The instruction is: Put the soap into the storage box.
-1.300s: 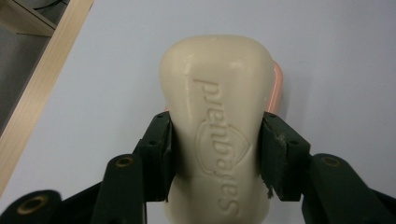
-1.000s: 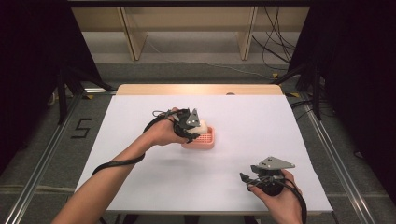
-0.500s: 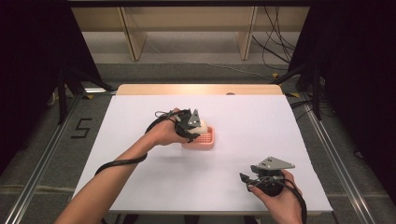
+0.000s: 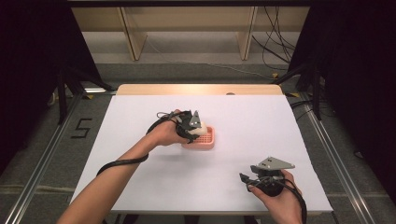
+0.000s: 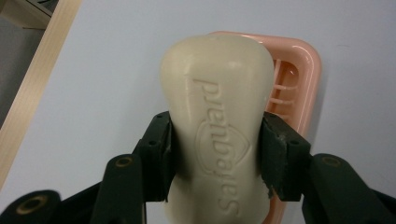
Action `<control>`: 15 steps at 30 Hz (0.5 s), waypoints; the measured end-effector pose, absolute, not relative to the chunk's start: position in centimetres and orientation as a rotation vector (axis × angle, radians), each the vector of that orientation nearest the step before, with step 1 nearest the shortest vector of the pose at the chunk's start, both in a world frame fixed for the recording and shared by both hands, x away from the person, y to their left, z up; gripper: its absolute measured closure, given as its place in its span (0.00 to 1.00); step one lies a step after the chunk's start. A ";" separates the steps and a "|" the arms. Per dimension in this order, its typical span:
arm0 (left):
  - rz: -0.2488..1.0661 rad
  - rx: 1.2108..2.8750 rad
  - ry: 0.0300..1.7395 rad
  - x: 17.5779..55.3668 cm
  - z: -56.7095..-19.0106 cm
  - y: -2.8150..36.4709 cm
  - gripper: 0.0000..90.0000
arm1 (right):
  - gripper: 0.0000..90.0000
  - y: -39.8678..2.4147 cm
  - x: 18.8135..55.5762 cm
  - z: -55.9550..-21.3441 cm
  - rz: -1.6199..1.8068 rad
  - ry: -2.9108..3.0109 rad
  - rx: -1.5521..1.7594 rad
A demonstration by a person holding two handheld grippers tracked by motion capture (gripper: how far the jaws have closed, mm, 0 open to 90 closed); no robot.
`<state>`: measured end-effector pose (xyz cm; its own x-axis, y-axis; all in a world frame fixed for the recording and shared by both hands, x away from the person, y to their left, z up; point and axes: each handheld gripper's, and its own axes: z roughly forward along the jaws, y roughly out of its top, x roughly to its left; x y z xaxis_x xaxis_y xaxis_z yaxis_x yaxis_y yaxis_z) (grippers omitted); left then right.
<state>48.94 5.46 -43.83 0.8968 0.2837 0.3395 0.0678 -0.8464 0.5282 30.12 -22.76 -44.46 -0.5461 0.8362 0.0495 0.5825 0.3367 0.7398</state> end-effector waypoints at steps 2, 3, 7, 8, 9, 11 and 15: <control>0.553 2.549 0.251 49.0 -43.9 5.3 0.55 | 0.54 -22.6 30.0 -44.4 1.038 2.267 1.292; 0.553 2.549 0.251 49.0 -43.9 5.3 0.55 | 0.54 -22.6 30.0 -44.4 1.038 2.267 1.292; 0.541 2.568 0.264 49.1 -44.2 5.2 0.54 | 0.54 -22.7 30.1 -44.5 1.042 2.277 1.273; 0.549 2.567 0.267 49.2 -44.3 5.1 0.54 | 0.54 -22.7 30.1 -44.5 1.042 2.277 1.273; 0.549 2.574 0.261 49.2 -44.3 5.1 0.54 | 0.54 -22.8 30.1 -44.4 1.030 2.280 1.258; 0.534 2.549 0.275 49.2 -44.2 5.0 0.52 | 0.54 -22.8 30.1 -44.4 1.032 2.284 1.257; 0.540 2.533 0.267 48.9 -43.4 4.9 0.48 | 0.54 -22.8 30.1 -44.5 1.030 2.283 1.257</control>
